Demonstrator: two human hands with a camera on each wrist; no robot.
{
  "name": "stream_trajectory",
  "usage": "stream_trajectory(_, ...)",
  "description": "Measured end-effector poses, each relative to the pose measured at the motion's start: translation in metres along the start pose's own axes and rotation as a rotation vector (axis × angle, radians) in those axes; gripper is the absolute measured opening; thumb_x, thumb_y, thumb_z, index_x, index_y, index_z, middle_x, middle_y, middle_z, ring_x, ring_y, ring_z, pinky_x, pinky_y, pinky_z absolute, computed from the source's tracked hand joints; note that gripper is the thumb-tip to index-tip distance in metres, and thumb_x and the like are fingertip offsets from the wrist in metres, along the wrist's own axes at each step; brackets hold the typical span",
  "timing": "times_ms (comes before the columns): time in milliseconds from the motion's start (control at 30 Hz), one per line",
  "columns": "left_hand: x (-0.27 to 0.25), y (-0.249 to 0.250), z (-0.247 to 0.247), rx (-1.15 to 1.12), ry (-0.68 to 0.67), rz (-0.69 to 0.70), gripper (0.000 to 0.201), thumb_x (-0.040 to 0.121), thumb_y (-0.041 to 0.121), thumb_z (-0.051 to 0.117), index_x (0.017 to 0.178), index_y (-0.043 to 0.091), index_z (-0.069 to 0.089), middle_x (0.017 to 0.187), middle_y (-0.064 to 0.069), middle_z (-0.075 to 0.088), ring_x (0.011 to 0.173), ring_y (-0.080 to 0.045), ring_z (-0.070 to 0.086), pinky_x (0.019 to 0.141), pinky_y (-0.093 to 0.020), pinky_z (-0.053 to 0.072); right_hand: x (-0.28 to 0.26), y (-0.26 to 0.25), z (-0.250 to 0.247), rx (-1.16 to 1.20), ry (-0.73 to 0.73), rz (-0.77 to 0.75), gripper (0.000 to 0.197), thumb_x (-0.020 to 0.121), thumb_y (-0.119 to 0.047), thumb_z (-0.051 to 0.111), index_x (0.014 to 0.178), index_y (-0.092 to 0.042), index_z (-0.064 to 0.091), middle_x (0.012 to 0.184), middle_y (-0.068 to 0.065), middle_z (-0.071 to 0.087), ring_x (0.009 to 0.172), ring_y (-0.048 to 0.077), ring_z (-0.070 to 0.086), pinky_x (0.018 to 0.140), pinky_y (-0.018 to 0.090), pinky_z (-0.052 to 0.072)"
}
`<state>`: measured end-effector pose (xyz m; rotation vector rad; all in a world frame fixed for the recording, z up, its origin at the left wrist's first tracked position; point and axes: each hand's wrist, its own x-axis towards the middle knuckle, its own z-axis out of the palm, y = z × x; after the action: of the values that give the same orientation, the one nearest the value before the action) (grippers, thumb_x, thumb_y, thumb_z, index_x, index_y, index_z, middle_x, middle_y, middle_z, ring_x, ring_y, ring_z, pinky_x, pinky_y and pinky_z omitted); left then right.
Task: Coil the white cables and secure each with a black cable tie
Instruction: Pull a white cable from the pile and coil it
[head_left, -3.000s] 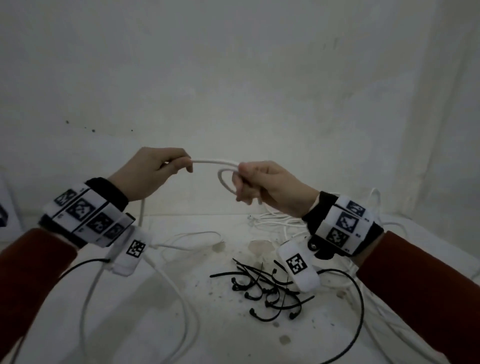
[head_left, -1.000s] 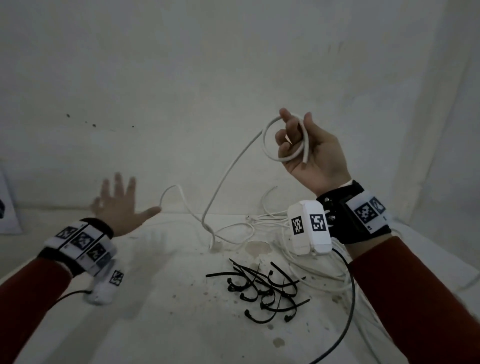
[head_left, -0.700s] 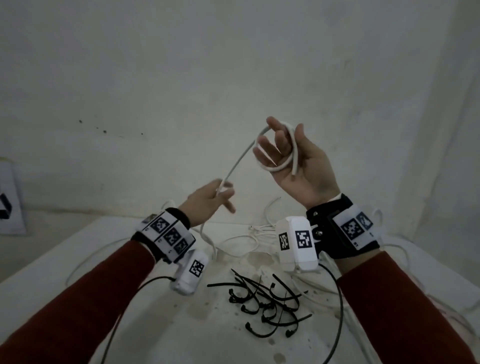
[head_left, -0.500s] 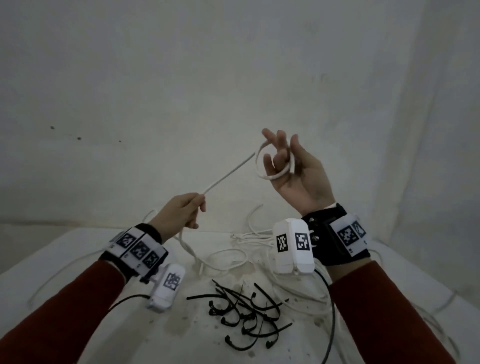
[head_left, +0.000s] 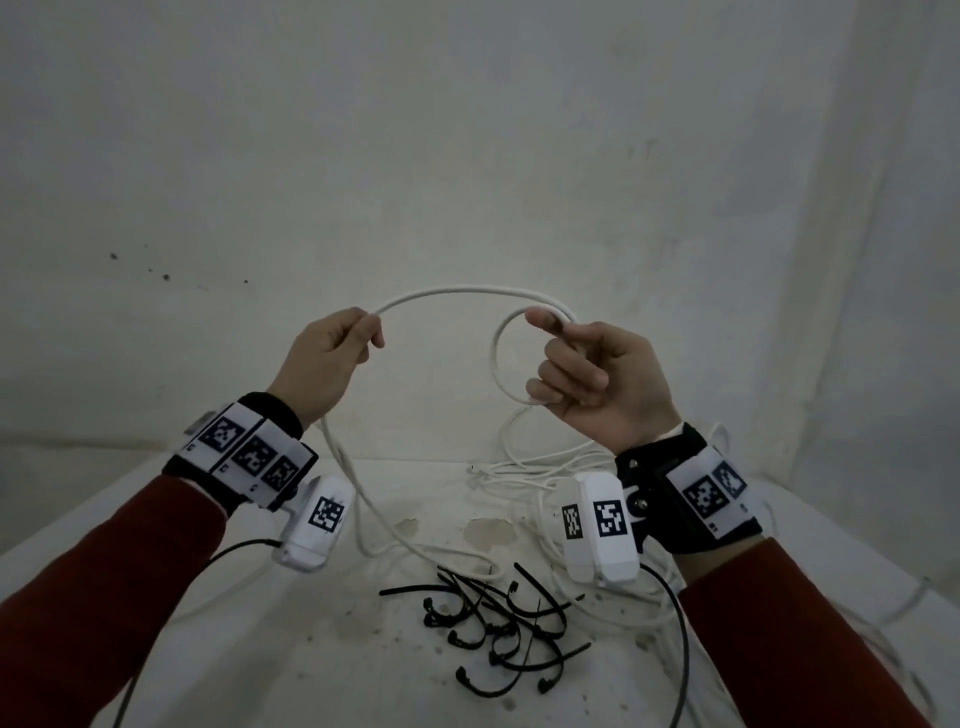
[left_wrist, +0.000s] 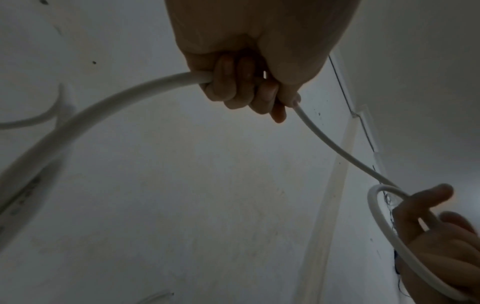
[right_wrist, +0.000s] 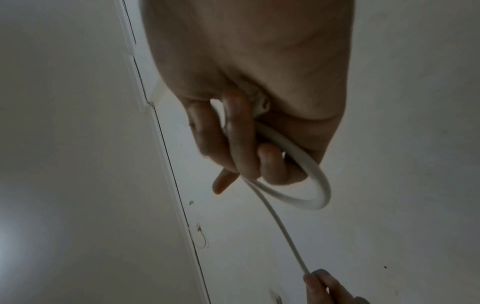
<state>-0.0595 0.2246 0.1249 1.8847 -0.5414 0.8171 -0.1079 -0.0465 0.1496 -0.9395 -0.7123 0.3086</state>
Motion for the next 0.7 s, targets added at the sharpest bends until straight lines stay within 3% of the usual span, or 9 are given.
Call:
stream_trajectory(100, 0.002, 0.002, -0.007, 0.096, 0.041, 0.040, 0.034, 0.100, 0.029, 0.043, 0.068, 0.025, 0.054, 0.057, 0.004, 0.041, 0.048, -0.005, 0.036, 0.053, -0.024, 0.028, 0.003, 0.000, -0.003, 0.018, -0.013, 0.009, 0.048, 0.093, -0.039, 0.035, 0.094, -0.004, 0.067, 0.045, -0.004, 0.017, 0.043, 0.013, 0.016, 0.057, 0.028, 0.024)
stream_trajectory(300, 0.002, 0.010, -0.010, 0.263, 0.062, 0.130, 0.029, 0.100, 0.027, 0.043, 0.072, 0.026, 0.053, 0.058, 0.003, 0.045, 0.050, -0.002, 0.042, 0.050, -0.012, 0.030, 0.009, 0.004, -0.003, 0.104, -0.043, -0.115, 0.041, 0.095, -0.030, 0.037, 0.101, -0.008, 0.071, 0.058, -0.008, 0.051, 0.067, 0.013, 0.052, 0.079, 0.030, 0.036)
stream_trajectory(467, -0.009, 0.003, 0.007, 0.253, -0.044, 0.208, 0.028, 0.100, 0.036, 0.035, 0.085, 0.024, 0.055, 0.060, -0.003, 0.049, 0.052, -0.014, 0.043, 0.053, -0.022, 0.035, 0.016, -0.001, 0.003, 0.261, -0.066, -0.254, 0.039, 0.095, -0.026, 0.039, 0.105, -0.005, 0.070, 0.062, -0.009, 0.059, 0.061, 0.008, 0.059, 0.080, 0.027, 0.051)
stream_trajectory(600, -0.015, -0.013, 0.018, 0.109, -0.082, 0.149, 0.028, 0.102, 0.031, 0.033, 0.085, 0.026, 0.055, 0.060, 0.007, 0.046, 0.054, -0.007, 0.040, 0.056, -0.020, 0.035, 0.021, -0.014, 0.005, 0.420, -0.100, -0.403, 0.028, 0.089, -0.021, 0.052, 0.105, -0.004, 0.069, 0.065, -0.008, 0.063, 0.063, 0.009, 0.062, 0.083, 0.029, 0.051)
stream_trajectory(700, -0.014, -0.026, 0.024, 0.045, -0.123, 0.093, 0.027, 0.100, 0.037, 0.035, 0.083, 0.030, 0.055, 0.061, 0.011, 0.046, 0.057, -0.007, 0.040, 0.060, -0.026, 0.036, 0.024, -0.029, 0.005, 0.502, -0.059, -0.528, 0.033, 0.092, -0.024, 0.044, 0.099, -0.006, 0.070, 0.067, -0.008, 0.067, 0.067, 0.009, 0.066, 0.090, 0.032, 0.045)
